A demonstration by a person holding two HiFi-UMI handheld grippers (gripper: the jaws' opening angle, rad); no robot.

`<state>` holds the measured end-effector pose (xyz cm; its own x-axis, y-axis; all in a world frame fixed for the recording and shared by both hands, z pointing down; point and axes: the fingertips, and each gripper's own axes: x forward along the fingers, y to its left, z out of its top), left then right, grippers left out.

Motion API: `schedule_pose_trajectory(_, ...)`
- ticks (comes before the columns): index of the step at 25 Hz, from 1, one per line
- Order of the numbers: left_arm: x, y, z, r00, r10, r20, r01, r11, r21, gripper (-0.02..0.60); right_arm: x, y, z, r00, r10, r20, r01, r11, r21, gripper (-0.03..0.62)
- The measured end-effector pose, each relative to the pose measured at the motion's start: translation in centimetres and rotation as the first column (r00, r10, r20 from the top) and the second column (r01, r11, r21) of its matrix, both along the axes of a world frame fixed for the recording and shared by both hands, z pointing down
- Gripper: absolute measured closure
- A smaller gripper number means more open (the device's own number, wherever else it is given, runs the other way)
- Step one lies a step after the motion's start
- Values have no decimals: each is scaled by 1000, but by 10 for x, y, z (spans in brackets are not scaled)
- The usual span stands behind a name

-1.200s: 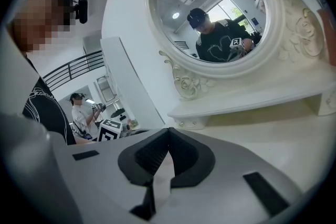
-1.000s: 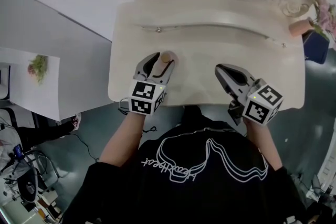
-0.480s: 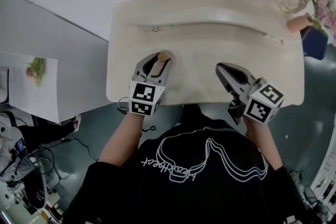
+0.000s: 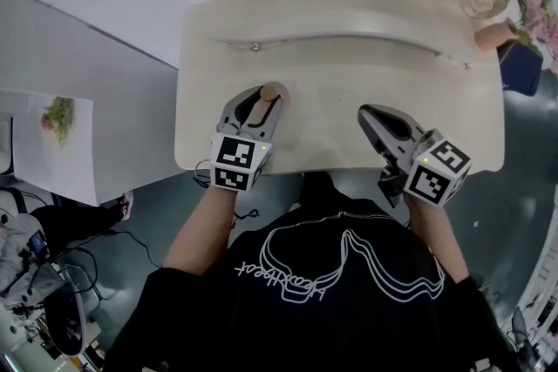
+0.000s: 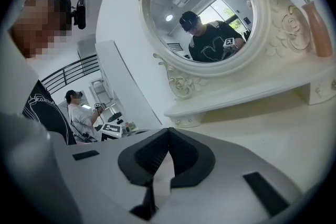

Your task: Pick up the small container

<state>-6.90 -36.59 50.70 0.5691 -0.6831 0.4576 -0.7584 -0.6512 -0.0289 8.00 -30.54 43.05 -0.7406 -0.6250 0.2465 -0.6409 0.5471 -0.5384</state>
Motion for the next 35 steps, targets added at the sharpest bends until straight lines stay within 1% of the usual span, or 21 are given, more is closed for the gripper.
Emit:
schedule_pose_trajectory(6, 3, 2, -9, 1000, 18, -1, -18, 1000, 15, 446, -1, 3, 0, 1000, 7, -5, -7, 1000, -6, 586)
schedule_pose_trajectory(10, 3, 7, -16, 1000, 16, -2, -16, 1000, -9, 446, -2, 6, -4, 1000, 9, -2, -9, 1000, -1, 586)
schedule_pose_trajectory(13, 5, 13, -25, 999, 15, -30, -16, 999, -43, 446, -4, 9, -8, 1000, 7, -4, -7, 1000, 9, 586)
schedule_pose_trajectory(15, 5, 19, -35, 998, 13, -53, -16, 999, -47, 446, -7, 11, -10, 1000, 3, -12, -3, 1000, 17, 586)
schedule_pose_trajectory(21, -1, 43, -72, 995, 11, -102, -14, 999, -32, 445, -22, 22, -26, 999, -24, -38, 26, 998, 55, 586)
schedule_pose_trajectory(25, -7, 64, -97, 994, 30, -106, -32, 999, -21, 445, -37, 31, -42, 999, -38, -39, 42, 995, 95, 586)
schedule_pose_trajectory(31, -13, 98, -126, 992, 47, -114, -47, 999, -2, 445, -60, 52, -58, 996, -80, -45, 85, 988, 132, 588)
schedule_pose_trajectory(35, -21, 117, -139, 988, 47, -145, -50, 999, -16, 445, -73, 66, -67, 994, -93, -52, 100, 982, 159, 588)
